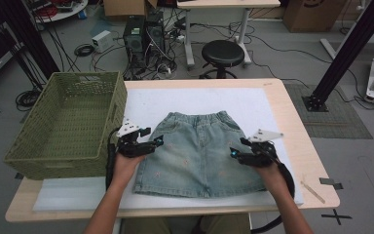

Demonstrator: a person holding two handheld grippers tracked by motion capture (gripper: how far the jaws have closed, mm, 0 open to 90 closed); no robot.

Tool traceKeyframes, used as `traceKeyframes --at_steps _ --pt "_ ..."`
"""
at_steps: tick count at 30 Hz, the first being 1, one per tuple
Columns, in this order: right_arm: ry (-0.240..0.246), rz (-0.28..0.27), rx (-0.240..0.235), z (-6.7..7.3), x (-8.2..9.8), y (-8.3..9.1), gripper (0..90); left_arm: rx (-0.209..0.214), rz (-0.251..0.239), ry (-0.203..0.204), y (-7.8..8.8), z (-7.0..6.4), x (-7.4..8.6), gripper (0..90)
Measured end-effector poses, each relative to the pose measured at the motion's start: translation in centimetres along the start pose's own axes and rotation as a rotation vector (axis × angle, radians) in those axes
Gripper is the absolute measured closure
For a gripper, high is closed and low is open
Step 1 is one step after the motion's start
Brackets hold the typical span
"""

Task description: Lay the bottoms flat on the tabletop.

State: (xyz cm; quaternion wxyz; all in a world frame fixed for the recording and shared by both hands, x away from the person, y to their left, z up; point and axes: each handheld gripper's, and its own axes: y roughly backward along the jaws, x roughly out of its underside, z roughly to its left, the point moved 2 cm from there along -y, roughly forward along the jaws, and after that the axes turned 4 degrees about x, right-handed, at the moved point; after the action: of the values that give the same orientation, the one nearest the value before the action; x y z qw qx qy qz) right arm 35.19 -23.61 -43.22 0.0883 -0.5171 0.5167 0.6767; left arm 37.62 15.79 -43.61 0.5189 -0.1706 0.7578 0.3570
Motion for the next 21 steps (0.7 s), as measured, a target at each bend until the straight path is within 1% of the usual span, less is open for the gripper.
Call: traceKeyframes --at_steps 2,3,4,5,7,8,9,10,13,14,15,16,17,18,19,20,21 --pt "0.000 0.019 -0.009 0.3 -1.3 -2.0 42.7 0.001 0.008 -0.001 -0.1 0.1 0.1 33.5" --pt "0.008 0.035 -0.014 0.4 -1.6 -2.6 43.2 0.002 0.009 -0.001 -0.2 0.1 0.1 33.5" --pt "0.020 0.052 -0.011 0.6 -1.9 -3.4 43.3 0.000 0.010 0.001 -0.3 0.1 0.1 33.5" --pt "0.041 0.085 -0.013 0.9 -2.2 -4.2 44.8 0.000 0.011 0.002 -0.3 0.1 0.1 33.5" --pt "0.064 0.125 -0.009 1.1 -2.2 -5.0 46.0 -0.001 0.015 -0.002 -0.4 0.2 0.2 33.5" --pt "0.075 0.152 -0.004 1.1 -2.1 -5.4 46.3 -0.003 0.013 0.003 -0.4 0.2 0.2 33.5" --pt "0.080 0.176 0.004 1.0 -1.8 -5.6 46.3 -0.005 0.014 0.006 -0.4 0.3 0.2 33.5" --pt "0.074 0.181 0.005 0.9 -1.6 -5.7 46.3 -0.009 0.013 0.007 -0.3 0.4 0.2 33.5" --pt "0.053 0.169 -0.011 0.7 -1.3 -5.5 45.1 -0.021 0.020 0.013 -0.4 0.6 0.3 33.5" --pt "0.045 0.162 -0.026 0.7 -1.4 -5.3 43.3 -0.030 0.026 0.015 -0.5 0.7 0.4 33.5" --pt "0.036 0.136 -0.040 0.4 -1.7 -4.9 42.0 -0.037 0.031 0.017 -0.6 0.8 0.4 33.5" --pt "0.021 0.104 -0.042 0.3 -1.9 -4.5 42.0 -0.046 0.037 0.019 -0.8 0.9 0.5 33.5" --pt "-0.001 0.060 -0.034 -0.2 -2.2 -4.0 41.6 -0.059 0.046 0.020 -0.9 1.1 0.6 33.5" --pt "-0.025 0.034 -0.015 -0.8 -2.3 -3.5 41.5 -0.066 0.056 0.024 -1.1 1.3 0.8 33.5" --pt "-0.048 0.023 0.014 -1.4 -2.4 -3.3 41.5 -0.078 0.063 0.032 -1.2 1.5 0.9 33.5" --pt "-0.064 0.038 0.050 -2.1 -2.3 -3.1 41.5 -0.090 0.075 0.036 -1.3 1.6 1.0 33.5" --pt "-0.068 0.059 0.079 -2.8 -2.2 -3.1 41.5 -0.096 0.086 0.043 -1.4 1.8 1.1 33.7"
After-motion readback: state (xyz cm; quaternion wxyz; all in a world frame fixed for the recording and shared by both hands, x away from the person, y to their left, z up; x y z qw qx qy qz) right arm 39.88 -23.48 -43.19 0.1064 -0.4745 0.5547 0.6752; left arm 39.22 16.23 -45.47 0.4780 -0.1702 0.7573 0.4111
